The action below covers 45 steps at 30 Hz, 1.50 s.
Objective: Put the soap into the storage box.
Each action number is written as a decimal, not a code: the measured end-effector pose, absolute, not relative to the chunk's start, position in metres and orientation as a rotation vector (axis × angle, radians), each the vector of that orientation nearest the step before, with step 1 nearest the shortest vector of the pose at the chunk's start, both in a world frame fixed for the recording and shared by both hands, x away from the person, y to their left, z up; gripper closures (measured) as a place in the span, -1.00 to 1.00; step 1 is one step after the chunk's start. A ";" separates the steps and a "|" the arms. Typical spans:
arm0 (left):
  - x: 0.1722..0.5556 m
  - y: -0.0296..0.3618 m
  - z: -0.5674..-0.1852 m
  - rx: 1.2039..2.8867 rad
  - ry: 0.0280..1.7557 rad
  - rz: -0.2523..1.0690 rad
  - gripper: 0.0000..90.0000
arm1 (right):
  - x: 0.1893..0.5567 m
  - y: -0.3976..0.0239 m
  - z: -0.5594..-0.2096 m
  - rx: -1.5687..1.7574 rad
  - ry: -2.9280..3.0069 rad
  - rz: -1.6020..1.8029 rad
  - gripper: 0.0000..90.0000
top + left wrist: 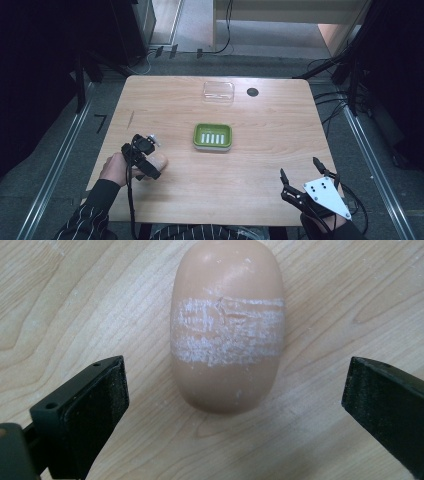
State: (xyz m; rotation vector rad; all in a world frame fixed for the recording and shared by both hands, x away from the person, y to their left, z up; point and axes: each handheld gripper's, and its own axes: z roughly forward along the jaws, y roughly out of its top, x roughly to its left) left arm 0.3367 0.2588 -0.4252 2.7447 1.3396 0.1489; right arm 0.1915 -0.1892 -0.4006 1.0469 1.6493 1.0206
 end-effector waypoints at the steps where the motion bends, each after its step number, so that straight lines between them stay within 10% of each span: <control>1: 0.339 0.259 -0.427 2.746 1.345 0.143 -1.00 | 0.192 -0.189 -0.401 1.041 1.651 1.021 -0.70; 30: 0.361 0.244 -0.446 2.827 1.336 0.134 -0.98 | 0.191 -0.190 -0.401 1.047 1.648 1.020 -0.70; 45: 0.361 0.245 -0.448 2.816 1.329 0.113 -0.33 | 0.191 -0.190 -0.401 1.049 1.646 1.023 -0.70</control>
